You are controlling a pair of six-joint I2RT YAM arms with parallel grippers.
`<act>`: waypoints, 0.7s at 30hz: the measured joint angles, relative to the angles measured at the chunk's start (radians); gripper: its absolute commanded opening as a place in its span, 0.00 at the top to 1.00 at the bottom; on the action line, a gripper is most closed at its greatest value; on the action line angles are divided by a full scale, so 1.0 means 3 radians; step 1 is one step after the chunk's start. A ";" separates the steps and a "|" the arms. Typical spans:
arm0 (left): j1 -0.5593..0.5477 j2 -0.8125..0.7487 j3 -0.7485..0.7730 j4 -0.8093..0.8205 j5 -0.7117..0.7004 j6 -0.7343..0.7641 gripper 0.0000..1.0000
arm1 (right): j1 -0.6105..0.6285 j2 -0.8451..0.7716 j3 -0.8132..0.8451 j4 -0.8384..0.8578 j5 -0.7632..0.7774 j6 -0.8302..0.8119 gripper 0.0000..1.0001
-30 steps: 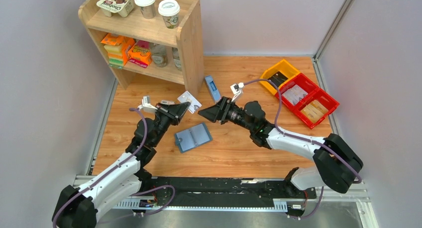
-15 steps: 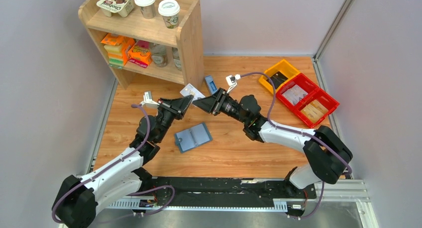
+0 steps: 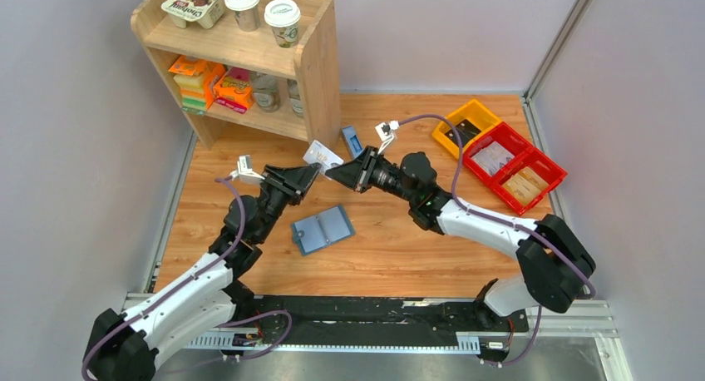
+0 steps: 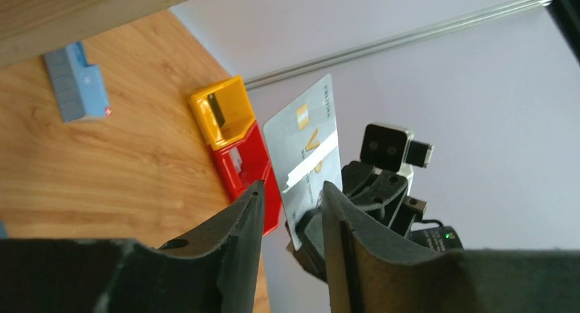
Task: Take the credit cards out of the card holder
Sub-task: Place the credit card in the storage box.
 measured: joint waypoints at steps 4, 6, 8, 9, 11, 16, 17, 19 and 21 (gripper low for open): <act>0.0000 -0.0216 0.0196 -0.0721 0.0067 0.0415 0.35 | -0.0160 -0.0089 0.0131 -0.0573 -0.0132 -0.0242 1.00; 0.0000 -0.0300 0.0323 -0.1027 0.0078 0.0626 0.35 | -0.0268 -0.0148 0.0209 -0.0944 -0.0187 -0.0390 1.00; 0.0000 -0.0385 0.0484 -0.1418 0.0072 0.0886 0.32 | -0.0369 -0.0224 0.0263 -0.1301 -0.0226 -0.0540 1.00; 0.0000 -0.0401 0.0579 -0.1625 0.0065 0.1027 0.30 | -0.0415 -0.0253 0.0292 -0.1451 -0.0237 -0.0600 1.00; 0.0004 -0.0384 0.0821 -0.2087 0.0036 0.1336 0.28 | -0.0538 -0.0320 0.0370 -0.1849 -0.0268 -0.0754 1.00; 0.0074 -0.0207 0.1300 -0.3076 -0.0058 0.2005 0.21 | -0.1027 -0.0520 0.0439 -0.2693 -0.0324 -0.1090 1.00; 0.0109 -0.0195 0.1330 -0.3235 -0.0076 0.2120 0.21 | -0.1175 -0.0538 0.0467 -0.2869 -0.0334 -0.1158 1.00; 0.0193 -0.0216 0.1334 -0.3503 -0.0111 0.2309 0.19 | -0.1466 -0.0544 0.0538 -0.3175 -0.0355 -0.1289 1.00; 0.0275 -0.0280 0.1333 -0.3742 -0.0150 0.2491 0.18 | -0.1790 -0.0544 0.0635 -0.3492 -0.0347 -0.1438 1.00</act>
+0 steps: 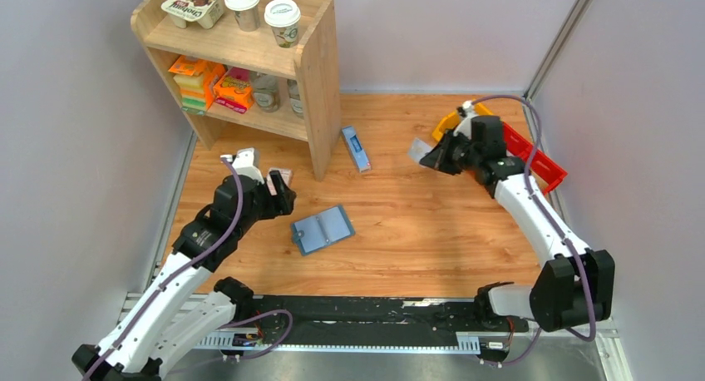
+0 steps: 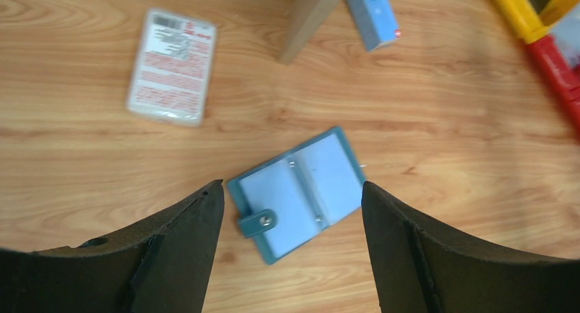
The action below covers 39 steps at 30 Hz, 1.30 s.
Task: Take the credit cards out of the card holder
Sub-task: Place the credit card in the storage box.
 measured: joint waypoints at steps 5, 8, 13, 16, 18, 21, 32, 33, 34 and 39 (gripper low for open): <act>0.0144 -0.0256 0.0000 -0.0328 -0.0230 0.0348 0.17 | -0.0786 0.0015 0.0300 -0.0615 0.0080 -0.0292 1.00; 0.0168 -0.0350 -0.0001 -0.0422 -0.0388 0.0486 0.17 | -0.1130 0.0072 0.0411 -0.0758 0.0142 -0.0356 1.00; 0.0172 -0.0389 -0.0011 -0.0470 -0.0651 0.0740 0.17 | -0.1602 0.0458 0.0662 -0.0945 0.0308 -0.0417 1.00; 0.0172 -0.0407 -0.0034 -0.0462 -0.0710 0.0804 0.17 | -0.1762 0.0768 0.0848 -0.1033 0.0329 -0.0450 1.00; 0.0172 -0.0430 -0.0070 -0.0462 -0.0729 0.0827 0.17 | -0.1826 0.0992 0.1003 -0.1104 0.0329 -0.0482 1.00; 0.0172 -0.0434 -0.0086 -0.0463 -0.0748 0.0833 0.17 | -0.1855 0.1338 0.1251 -0.1200 0.0303 -0.0551 1.00; 0.0173 -0.0437 -0.0102 -0.0460 -0.0750 0.0843 0.17 | -0.1855 0.2290 0.2008 -0.1699 -0.0033 -0.0819 0.85; 0.0173 -0.0437 -0.0102 -0.0462 -0.0749 0.0844 0.17 | -0.1855 0.2335 0.2054 -0.1734 -0.0027 -0.0832 0.80; 0.0173 -0.0437 -0.0102 -0.0462 -0.0748 0.0849 0.17 | -0.1855 0.2363 0.2084 -0.1766 -0.0004 -0.0844 0.74; 0.0175 -0.0437 -0.0102 -0.0460 -0.0666 0.0870 0.17 | -0.1855 0.2379 0.2148 -0.1902 0.0231 -0.0877 0.63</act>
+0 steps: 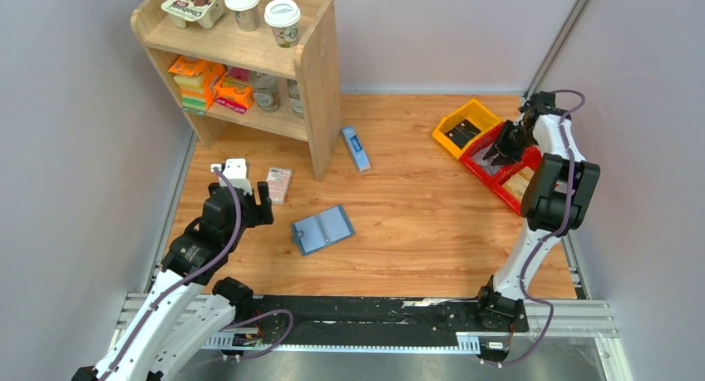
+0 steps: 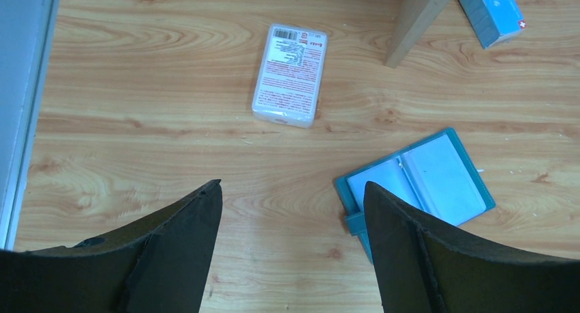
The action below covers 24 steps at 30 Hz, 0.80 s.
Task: Take the credit cards out of the card holder
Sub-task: Place the credit card in the storage box, then remove the credit card from the card holder.
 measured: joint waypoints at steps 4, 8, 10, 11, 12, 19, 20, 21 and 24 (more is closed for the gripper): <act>0.0000 0.0009 0.0000 0.0005 0.0109 0.0013 0.18 | 0.0000 -0.0042 0.0010 -0.0036 0.0306 0.0014 0.55; 0.0000 0.0090 0.0004 0.0024 0.0270 0.0019 0.18 | 0.0043 -0.0276 -0.0004 -0.0032 0.0749 0.0064 0.46; 0.0000 0.0165 0.0011 0.0031 0.0362 0.0015 0.18 | 0.0107 -0.0514 -0.0050 0.0000 0.0966 0.0080 0.43; 0.0000 0.0209 0.0018 0.0033 0.0409 0.0009 0.18 | 0.0150 -0.0622 -0.0076 0.0025 0.1025 0.0084 0.41; 0.0000 0.0253 0.0023 0.0038 0.0470 0.0003 0.18 | 0.0220 -0.0767 -0.0132 0.0089 0.1080 0.0090 0.40; 0.0000 0.0575 0.0027 0.0120 0.0888 -0.0215 0.18 | 0.1372 -0.1578 -0.0787 0.0707 0.1233 0.0144 0.34; 0.0000 0.0645 0.0027 0.0125 0.0955 -0.0266 0.18 | 0.1592 -0.1625 -0.0909 0.0816 0.1225 0.0165 0.34; 0.0000 0.0697 0.0027 0.0125 0.1001 -0.0300 0.18 | 0.1813 -0.1654 -0.1038 0.0928 0.1193 0.0196 0.34; 0.0000 0.0879 0.0023 0.0125 0.1185 -0.0443 0.19 | 0.2394 -0.1680 -0.1434 0.1259 0.1062 0.0328 0.35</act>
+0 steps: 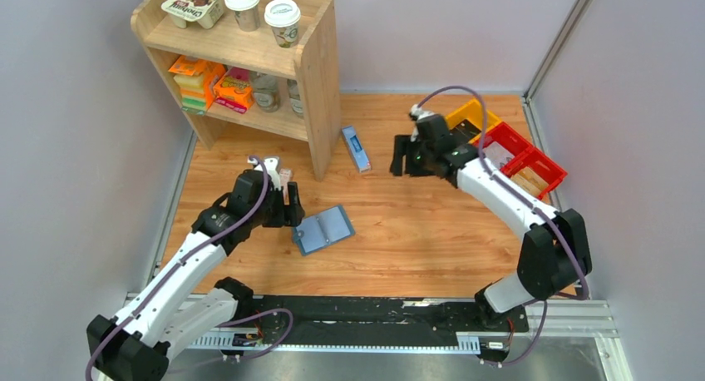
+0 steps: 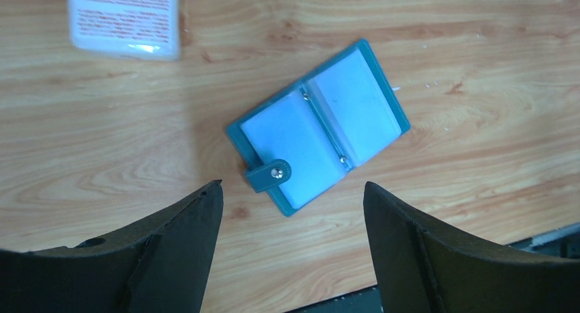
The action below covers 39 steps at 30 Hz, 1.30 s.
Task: Take the credit cards out of the card holder
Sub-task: Remove the credit card from the card holder.
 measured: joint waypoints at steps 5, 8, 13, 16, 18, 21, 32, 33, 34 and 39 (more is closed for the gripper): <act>0.0000 0.0184 -0.0085 0.0107 0.0282 -0.0197 0.26 | 0.0731 0.0028 -0.0435 0.0481 -0.0144 0.0259 0.37; 0.0000 0.0317 -0.0134 0.0141 0.0357 -0.0266 0.28 | 0.1048 0.0154 -0.0464 0.0765 -0.0212 0.0417 0.37; 0.0000 0.0510 -0.0209 0.0163 0.0315 -0.0314 0.28 | 0.1371 0.0510 -0.0464 0.1161 -0.0271 0.0595 0.37; 0.0000 0.0636 -0.0238 0.0172 0.0264 -0.0327 0.29 | 0.1469 0.0732 -0.0463 0.1232 -0.0280 0.0637 0.38; 0.0000 0.0739 -0.0266 0.0179 0.0233 -0.0338 0.29 | 0.1514 0.0861 -0.0460 0.1256 -0.0287 0.0638 0.38; 0.0000 0.0884 -0.0318 0.0216 0.0214 -0.0351 0.30 | 0.1553 0.0984 -0.0460 0.1260 -0.0312 0.0638 0.39; 0.0000 0.1270 -0.0463 0.0431 0.0230 -0.0431 0.56 | 0.1560 0.1113 -0.0445 0.1301 -0.0397 0.0633 0.42; 0.0000 0.1292 -0.0464 0.0441 0.0233 -0.0434 0.57 | 0.1560 0.1123 -0.0445 0.1302 -0.0402 0.0632 0.42; 0.0000 0.1316 -0.0464 0.0455 0.0239 -0.0435 0.59 | 0.1560 0.1133 -0.0444 0.1302 -0.0409 0.0629 0.42; 0.0017 0.1382 -0.0477 0.0502 0.0245 -0.0437 0.66 | 0.1559 0.1146 -0.0437 0.1300 -0.0429 0.0615 0.47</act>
